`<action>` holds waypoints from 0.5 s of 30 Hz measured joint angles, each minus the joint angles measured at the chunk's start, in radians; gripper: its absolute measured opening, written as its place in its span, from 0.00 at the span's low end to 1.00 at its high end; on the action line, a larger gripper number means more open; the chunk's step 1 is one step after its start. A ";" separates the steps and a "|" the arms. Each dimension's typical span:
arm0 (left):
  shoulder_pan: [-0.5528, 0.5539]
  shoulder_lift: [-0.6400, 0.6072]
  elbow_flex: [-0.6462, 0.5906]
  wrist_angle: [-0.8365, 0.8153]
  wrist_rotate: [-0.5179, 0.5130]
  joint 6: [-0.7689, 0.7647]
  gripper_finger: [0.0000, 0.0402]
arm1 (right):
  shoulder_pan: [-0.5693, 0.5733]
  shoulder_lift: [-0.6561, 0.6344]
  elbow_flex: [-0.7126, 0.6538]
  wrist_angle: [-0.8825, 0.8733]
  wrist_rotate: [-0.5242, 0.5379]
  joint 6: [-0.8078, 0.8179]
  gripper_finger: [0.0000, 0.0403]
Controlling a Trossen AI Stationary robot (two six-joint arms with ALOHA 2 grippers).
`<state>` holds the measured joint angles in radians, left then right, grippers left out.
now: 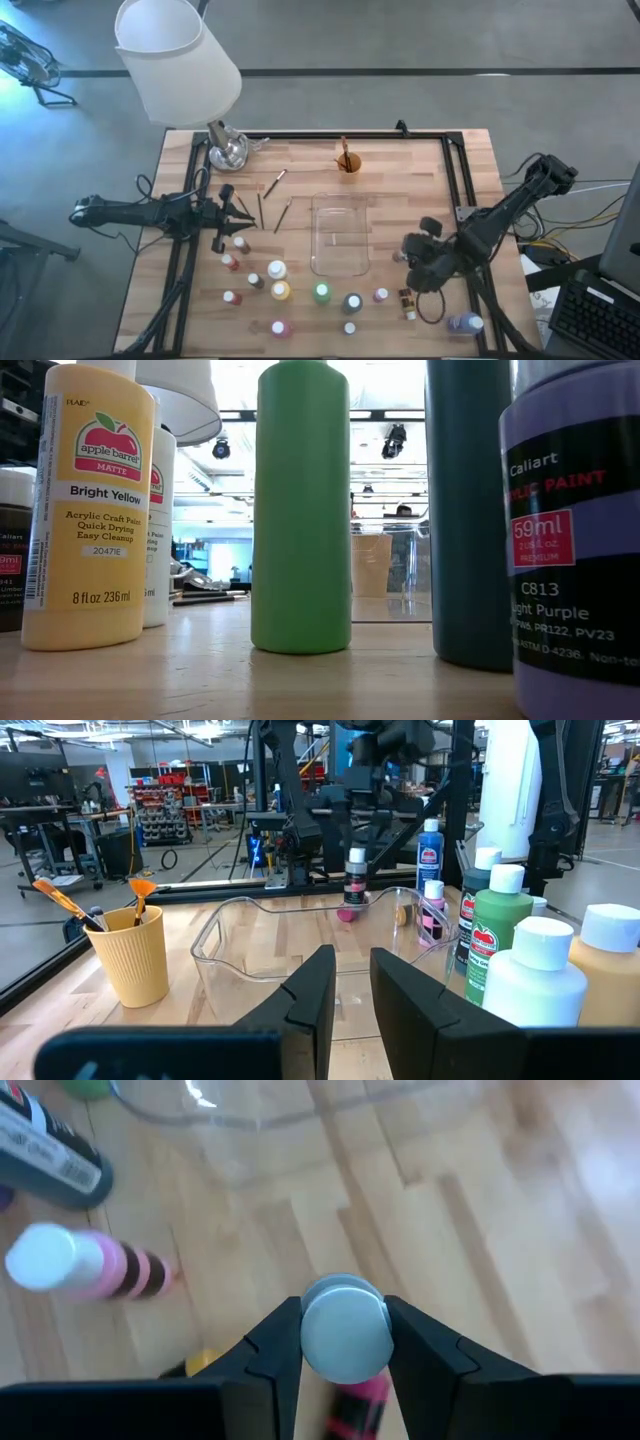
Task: Pick & Place Paint Supplies
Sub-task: Put the small gray paint bottle into the transparent bin
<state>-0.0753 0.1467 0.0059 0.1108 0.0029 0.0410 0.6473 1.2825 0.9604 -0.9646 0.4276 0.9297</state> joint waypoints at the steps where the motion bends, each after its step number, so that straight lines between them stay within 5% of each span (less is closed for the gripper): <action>1: 0.000 0.000 0.000 0.000 0.000 0.000 0.18 | -0.015 -0.003 0.011 -0.001 0.000 -0.034 0.28; 15: 0.000 0.000 0.000 0.000 0.000 0.000 0.18 | -0.239 -0.008 0.242 0.035 0.008 -0.505 0.28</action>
<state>-0.0752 0.1467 0.0059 0.1106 0.0029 0.0408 0.4082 1.2743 1.2029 -0.9291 0.4356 0.4251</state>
